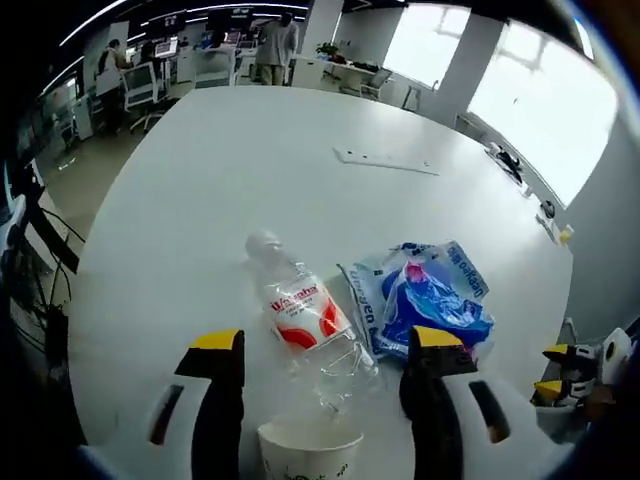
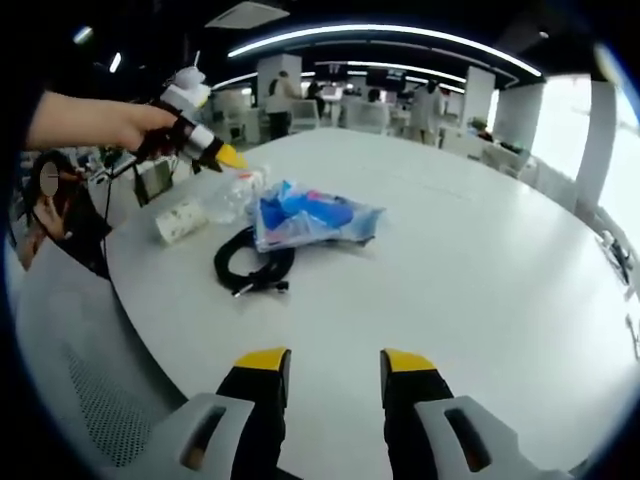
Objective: Arrange the tabletop items into an orderly group along one side of the table until the central work area is clear of visible clutter.
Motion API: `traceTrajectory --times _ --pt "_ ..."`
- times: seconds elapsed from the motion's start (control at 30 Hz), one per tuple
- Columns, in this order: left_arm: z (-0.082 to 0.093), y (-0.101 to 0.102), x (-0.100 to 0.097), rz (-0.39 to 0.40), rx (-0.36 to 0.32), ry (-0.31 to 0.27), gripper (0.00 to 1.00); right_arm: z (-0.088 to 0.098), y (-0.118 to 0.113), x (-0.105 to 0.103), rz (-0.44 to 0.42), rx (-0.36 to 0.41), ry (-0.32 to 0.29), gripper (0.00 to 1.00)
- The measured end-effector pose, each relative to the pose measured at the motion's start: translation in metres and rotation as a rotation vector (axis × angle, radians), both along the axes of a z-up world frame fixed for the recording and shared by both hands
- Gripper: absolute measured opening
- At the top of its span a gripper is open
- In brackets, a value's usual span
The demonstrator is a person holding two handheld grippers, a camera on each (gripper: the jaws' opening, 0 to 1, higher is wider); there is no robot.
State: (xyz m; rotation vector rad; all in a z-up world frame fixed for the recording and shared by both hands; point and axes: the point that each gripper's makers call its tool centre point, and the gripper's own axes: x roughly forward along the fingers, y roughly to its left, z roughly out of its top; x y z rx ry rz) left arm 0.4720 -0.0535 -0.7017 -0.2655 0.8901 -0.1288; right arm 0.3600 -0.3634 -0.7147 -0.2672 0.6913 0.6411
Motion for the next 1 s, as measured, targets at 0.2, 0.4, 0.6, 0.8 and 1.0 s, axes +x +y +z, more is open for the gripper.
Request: traceTrajectory --times 0.2,0.4,0.6,0.8,1.0 --pt "-0.015 0.006 0.009 0.054 -0.022 0.039 0.62 0.001 -0.001 0.001 -0.005 -0.006 -0.009 0.33" --pt "-0.025 0.006 0.018 0.089 -0.024 0.074 0.60 0.000 0.002 -0.001 0.022 -0.018 -0.004 0.31" --pt "-0.039 0.007 0.023 0.118 0.004 0.130 0.51 0.000 0.003 -0.001 0.038 -0.036 -0.014 0.30" --pt "-0.052 0.007 0.029 0.162 0.002 0.171 0.49 -0.003 0.006 -0.003 0.073 -0.061 -0.013 0.29" --pt "-0.053 0.008 0.035 0.163 -0.002 0.168 0.50 -0.005 0.008 -0.006 0.095 -0.085 -0.013 0.29"
